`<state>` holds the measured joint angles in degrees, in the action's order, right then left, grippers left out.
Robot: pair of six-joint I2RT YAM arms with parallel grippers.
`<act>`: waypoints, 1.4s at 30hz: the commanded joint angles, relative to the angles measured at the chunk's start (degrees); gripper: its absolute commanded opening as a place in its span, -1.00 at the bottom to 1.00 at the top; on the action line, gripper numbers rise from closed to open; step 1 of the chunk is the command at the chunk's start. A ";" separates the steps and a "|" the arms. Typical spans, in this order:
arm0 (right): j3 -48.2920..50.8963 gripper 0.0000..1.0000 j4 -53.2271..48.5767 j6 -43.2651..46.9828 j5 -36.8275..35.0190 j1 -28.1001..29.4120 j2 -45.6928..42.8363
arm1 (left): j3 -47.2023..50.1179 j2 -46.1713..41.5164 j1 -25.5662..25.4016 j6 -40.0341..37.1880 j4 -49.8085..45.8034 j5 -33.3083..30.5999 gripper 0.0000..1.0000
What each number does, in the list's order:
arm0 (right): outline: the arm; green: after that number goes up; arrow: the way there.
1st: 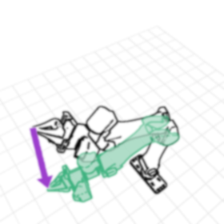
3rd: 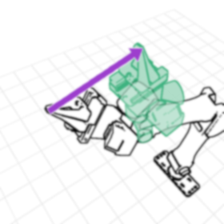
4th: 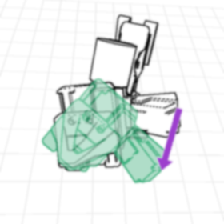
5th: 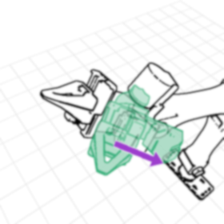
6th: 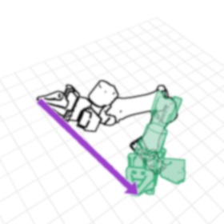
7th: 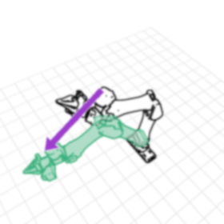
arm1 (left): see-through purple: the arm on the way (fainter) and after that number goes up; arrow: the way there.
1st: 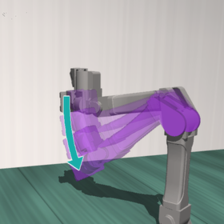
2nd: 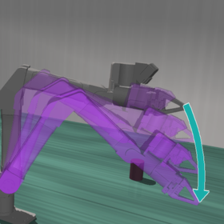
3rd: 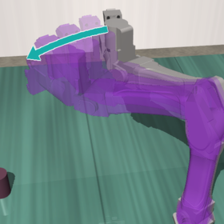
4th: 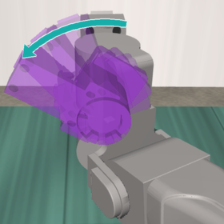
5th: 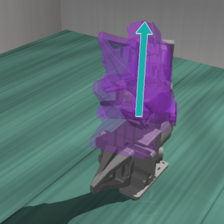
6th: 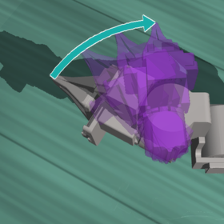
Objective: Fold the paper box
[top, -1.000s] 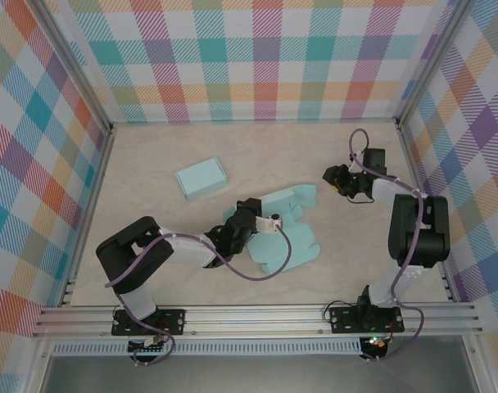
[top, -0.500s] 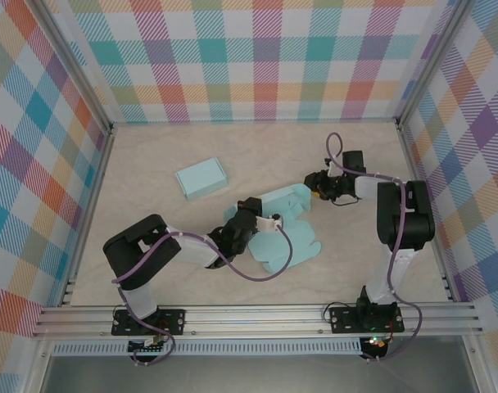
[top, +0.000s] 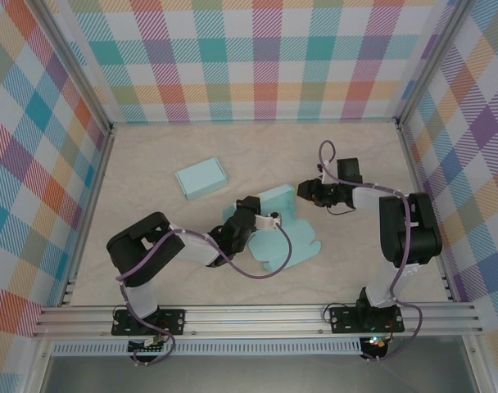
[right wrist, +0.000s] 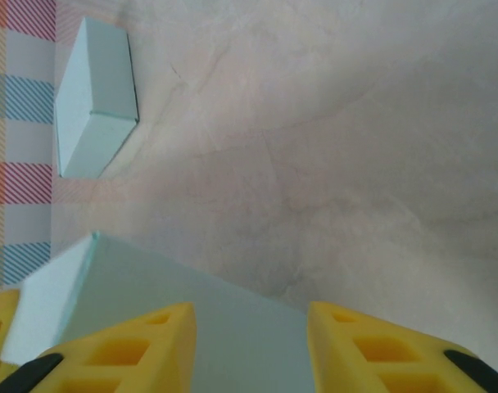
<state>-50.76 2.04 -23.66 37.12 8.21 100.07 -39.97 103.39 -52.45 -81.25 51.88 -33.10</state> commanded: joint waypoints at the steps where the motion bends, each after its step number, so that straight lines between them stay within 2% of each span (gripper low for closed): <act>1: 4.10 -0.18 2.79 0.38 -0.55 1.33 -3.64 | -0.55 1.74 0.57 -0.84 -1.59 0.42 -1.00; 11: 10.12 -0.11 2.47 2.38 -6.45 4.80 -10.38 | -0.20 1.12 0.50 -0.90 -1.72 0.62 -1.00; 16: 9.95 -0.09 2.08 3.41 -7.87 4.93 -12.39 | 1.30 2.17 -0.02 -4.74 4.29 0.33 -1.00; 21: 10.43 -0.09 4.48 4.59 -7.17 5.06 -11.62 | 1.65 5.69 -0.73 -10.83 11.82 -1.00 -1.00; 26: 11.68 -0.09 9.53 4.85 -7.04 5.79 -10.28 | 1.36 6.42 -0.90 -11.76 11.93 -0.12 -1.00; 37: 12.83 -0.07 12.37 6.87 -17.29 9.09 -9.15 | 1.42 8.71 -1.10 -15.25 13.57 -0.81 -1.00; 42: 10.69 -0.09 14.75 7.49 -19.24 9.45 -5.86 | 1.22 8.75 -1.34 -14.66 12.87 0.21 -1.00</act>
<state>-38.70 13.98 -17.96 20.32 17.26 92.20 -39.46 110.43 -53.17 -94.17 67.92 -33.63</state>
